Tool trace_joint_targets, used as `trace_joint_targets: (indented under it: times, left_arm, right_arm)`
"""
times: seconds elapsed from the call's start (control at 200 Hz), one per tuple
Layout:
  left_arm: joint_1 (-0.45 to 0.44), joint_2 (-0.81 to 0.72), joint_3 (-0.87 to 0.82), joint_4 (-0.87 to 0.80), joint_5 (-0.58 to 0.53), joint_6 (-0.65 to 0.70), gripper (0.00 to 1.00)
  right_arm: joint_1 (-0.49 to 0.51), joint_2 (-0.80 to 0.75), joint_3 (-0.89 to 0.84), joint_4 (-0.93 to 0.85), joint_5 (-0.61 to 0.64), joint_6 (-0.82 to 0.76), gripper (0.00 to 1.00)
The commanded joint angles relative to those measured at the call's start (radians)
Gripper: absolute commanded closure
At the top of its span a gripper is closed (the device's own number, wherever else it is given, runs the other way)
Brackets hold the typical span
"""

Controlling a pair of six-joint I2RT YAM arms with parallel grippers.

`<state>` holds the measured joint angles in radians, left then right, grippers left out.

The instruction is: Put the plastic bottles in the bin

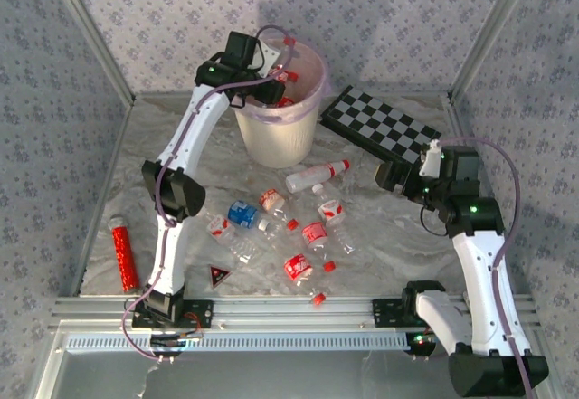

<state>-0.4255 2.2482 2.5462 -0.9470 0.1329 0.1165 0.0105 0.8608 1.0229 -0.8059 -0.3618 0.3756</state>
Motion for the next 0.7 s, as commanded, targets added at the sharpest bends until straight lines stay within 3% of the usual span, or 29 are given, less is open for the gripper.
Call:
trace_joint_targets:
  times: [0.0,0.18,0.435,0.565,0.695]
  left_arm:
    - [0.005,-0.022,0.015,0.004,0.043,0.009,0.24]
    - [0.006,-0.036,0.041,0.006,0.062,0.004,0.10]
    - [0.005,-0.069,0.050,0.031,0.103,-0.032,0.08]
    - [0.004,-0.079,0.044,0.062,0.136,-0.069,0.24]
    - [-0.001,-0.051,0.047,0.069,0.136,-0.087,0.33]
  right_arm:
    - [-0.005,-0.008,-0.024,-0.014,0.004,-0.022,0.03]
    - [-0.005,0.000,-0.054,-0.004,0.002,-0.032,0.03]
    - [-0.002,0.006,-0.070,-0.003,0.003,-0.040,0.02]
    - [0.031,0.022,-0.084,-0.016,0.033,-0.047,0.03]
    - [0.138,0.058,-0.115,-0.031,0.097,-0.050,0.04]
